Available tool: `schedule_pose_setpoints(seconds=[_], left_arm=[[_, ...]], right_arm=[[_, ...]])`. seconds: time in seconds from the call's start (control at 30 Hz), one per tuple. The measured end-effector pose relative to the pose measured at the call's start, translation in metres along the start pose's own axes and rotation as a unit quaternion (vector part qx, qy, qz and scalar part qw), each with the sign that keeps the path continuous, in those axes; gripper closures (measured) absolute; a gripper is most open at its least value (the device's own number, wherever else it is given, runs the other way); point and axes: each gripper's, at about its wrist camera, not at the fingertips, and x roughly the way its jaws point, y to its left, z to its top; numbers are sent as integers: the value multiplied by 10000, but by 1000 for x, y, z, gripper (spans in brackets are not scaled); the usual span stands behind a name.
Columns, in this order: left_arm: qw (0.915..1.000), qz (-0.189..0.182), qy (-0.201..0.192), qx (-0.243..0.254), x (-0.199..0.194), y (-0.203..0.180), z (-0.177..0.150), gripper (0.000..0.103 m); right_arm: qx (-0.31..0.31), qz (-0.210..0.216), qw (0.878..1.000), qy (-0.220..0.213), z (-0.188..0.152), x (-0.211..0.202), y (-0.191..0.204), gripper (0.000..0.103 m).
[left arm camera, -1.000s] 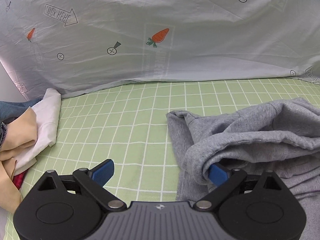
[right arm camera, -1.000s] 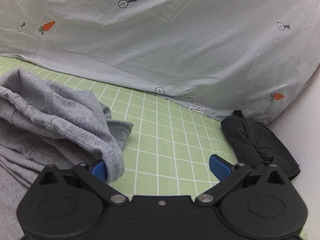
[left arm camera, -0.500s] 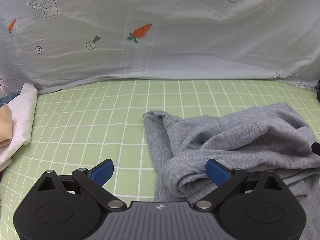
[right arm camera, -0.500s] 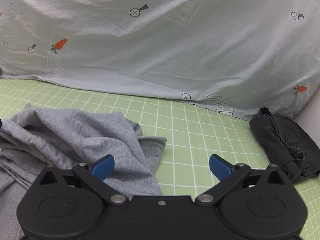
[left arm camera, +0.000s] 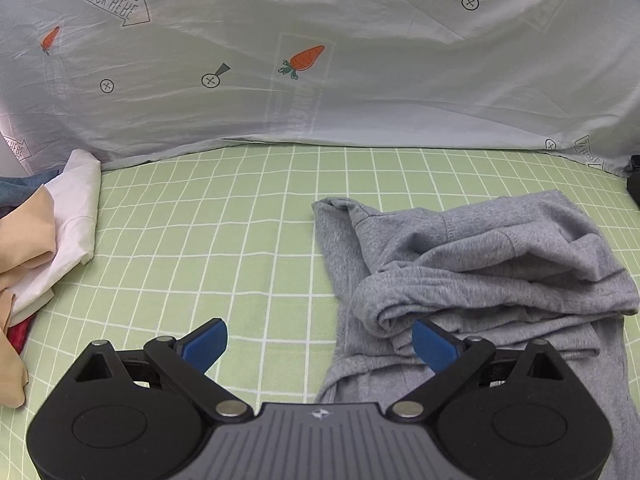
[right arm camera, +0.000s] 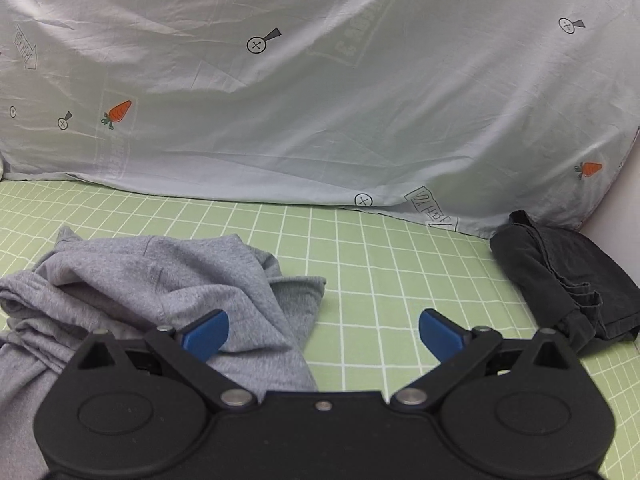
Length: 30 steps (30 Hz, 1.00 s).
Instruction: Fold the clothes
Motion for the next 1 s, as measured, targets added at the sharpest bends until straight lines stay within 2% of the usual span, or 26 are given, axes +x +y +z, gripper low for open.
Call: schedule_pose_setpoints(seconds=[0.1, 0.23, 0.37, 0.63, 0.73, 0.93, 1.0], left_arm=[[9995, -49, 285, -143, -13, 8, -29, 5], [9982, -57, 588, -66, -29, 9, -73, 5], [9965, -206, 815, -33, -40, 10, -112, 6], [9917, -406, 1216, 33, -50, 19, -163, 8], [9894, -536, 1349, 38, -53, 21, -177, 13], [9865, -773, 1436, 146, -56, 12, -191, 32], [9871, -793, 1358, 290, -58, 6, -191, 41]], right_arm=[[215, 180, 9987, 425, -24, -16, -6, 0], [308, 118, 9952, 923, -62, -36, -3, 1], [592, 201, 9901, 1258, -93, -54, -5, 3], [913, 425, 9795, 1747, -144, -87, 3, 13], [932, 490, 9772, 1843, -160, -100, 10, 19], [949, 651, 9748, 1913, -177, -117, 17, 30], [890, 676, 9759, 1874, -178, -120, 19, 38]])
